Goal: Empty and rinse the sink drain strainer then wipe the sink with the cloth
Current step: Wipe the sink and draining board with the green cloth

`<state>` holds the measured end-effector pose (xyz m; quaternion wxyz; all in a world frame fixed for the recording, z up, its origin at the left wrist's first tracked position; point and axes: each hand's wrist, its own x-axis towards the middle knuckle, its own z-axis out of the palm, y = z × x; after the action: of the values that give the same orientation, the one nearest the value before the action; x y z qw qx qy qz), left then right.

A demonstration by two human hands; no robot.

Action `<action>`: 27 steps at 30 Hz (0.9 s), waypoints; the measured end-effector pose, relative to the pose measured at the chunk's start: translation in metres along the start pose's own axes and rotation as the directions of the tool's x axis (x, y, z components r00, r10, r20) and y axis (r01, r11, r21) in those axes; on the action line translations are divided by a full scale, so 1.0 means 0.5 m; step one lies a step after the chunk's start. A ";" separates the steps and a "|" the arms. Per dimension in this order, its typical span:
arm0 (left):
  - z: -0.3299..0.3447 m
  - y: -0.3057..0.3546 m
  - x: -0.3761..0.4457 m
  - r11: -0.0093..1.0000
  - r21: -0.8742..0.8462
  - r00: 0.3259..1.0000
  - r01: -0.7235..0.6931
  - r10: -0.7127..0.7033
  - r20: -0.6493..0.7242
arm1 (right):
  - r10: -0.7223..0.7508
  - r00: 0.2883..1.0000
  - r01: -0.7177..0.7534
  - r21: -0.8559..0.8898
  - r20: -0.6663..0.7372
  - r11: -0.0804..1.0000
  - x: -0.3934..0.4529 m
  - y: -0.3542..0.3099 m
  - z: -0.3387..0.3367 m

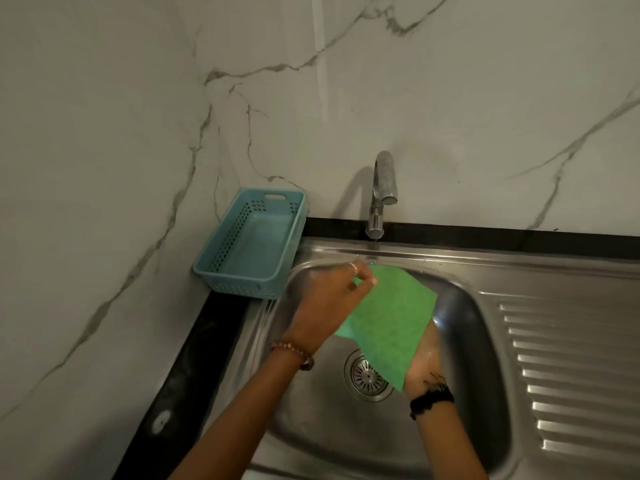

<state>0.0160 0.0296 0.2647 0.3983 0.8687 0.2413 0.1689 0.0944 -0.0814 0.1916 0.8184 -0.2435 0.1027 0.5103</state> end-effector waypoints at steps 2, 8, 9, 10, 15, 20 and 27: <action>-0.024 -0.025 0.006 0.998 0.058 0.982 -0.003 0.014 -0.188 | -0.044 0.997 0.043 0.012 0.059 0.999 0.005 -0.011 -0.017; -0.059 -0.163 0.028 0.721 0.671 0.983 0.176 -0.088 -0.163 | 0.015 0.997 -0.006 0.128 -0.072 0.992 0.061 -0.001 -0.045; -0.064 -0.184 0.030 0.652 0.729 0.977 0.211 -0.150 -0.149 | -0.032 0.992 0.051 0.157 -0.121 0.986 0.074 0.002 -0.034; -0.070 -0.201 0.031 0.616 0.751 0.970 0.237 -0.189 -0.151 | -0.037 0.995 0.056 0.216 -0.091 0.975 0.093 0.001 -0.024; -0.112 -0.216 0.049 0.818 0.517 0.941 0.253 -0.085 -0.326 | -0.353 0.906 0.015 -0.813 -0.235 0.582 0.182 0.023 0.034; -0.150 -0.188 0.061 0.910 0.394 0.873 0.132 0.082 -0.482 | -0.221 0.970 0.131 -0.561 -0.096 0.818 0.307 0.072 0.058; -0.149 -0.202 0.062 0.876 0.468 0.847 0.117 0.159 -0.508 | -0.357 0.855 0.049 -0.743 0.377 -0.667 0.497 0.203 0.081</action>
<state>-0.0232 0.1495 0.2365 0.0847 0.8614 0.3664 0.3415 0.1153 0.1708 0.0932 0.2333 -0.8856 -0.3966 0.0635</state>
